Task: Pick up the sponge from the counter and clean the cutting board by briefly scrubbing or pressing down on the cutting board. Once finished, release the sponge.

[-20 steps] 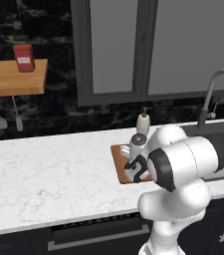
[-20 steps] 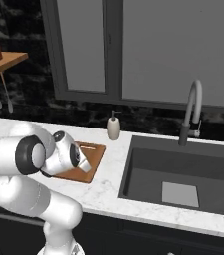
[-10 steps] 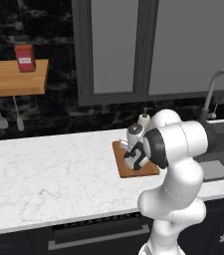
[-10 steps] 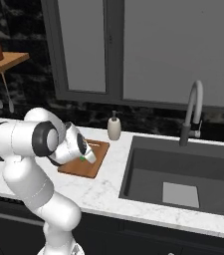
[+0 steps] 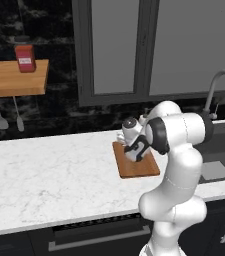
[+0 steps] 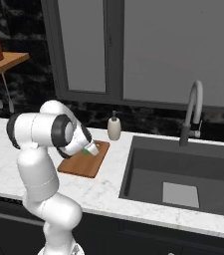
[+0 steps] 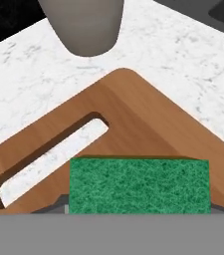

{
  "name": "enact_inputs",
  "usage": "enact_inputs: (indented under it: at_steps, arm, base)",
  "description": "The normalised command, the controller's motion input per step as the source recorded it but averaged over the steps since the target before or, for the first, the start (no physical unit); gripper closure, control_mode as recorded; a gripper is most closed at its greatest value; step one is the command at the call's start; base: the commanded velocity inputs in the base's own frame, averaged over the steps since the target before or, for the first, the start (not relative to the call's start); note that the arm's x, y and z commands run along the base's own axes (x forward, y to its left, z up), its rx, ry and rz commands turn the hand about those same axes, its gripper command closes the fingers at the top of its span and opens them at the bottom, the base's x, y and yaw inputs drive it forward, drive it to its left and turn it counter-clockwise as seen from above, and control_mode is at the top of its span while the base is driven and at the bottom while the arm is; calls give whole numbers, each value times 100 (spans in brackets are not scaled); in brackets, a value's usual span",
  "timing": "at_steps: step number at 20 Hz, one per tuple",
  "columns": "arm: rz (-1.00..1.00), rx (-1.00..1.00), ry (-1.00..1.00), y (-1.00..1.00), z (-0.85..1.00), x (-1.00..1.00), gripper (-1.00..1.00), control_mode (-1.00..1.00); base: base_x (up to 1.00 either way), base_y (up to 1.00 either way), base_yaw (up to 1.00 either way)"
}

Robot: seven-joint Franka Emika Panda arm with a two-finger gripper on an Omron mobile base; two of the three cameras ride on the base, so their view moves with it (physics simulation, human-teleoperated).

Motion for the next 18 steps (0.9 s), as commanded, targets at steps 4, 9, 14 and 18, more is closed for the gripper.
enact_inputs:
  at_steps: [4,9,14,18]
  arm:
    - [-4,0,10,62,66,-4,100,-100]
    - [1,12,21,43,99,-19,100,-100]
    - [8,23,19,68,80,-29,100,-100]
    - [6,20,21,86,15,-21,100,-100]
  base:
    - [0,0,0]
    - [0,0,0]
    - [0,0,0]
    - [0,0,0]
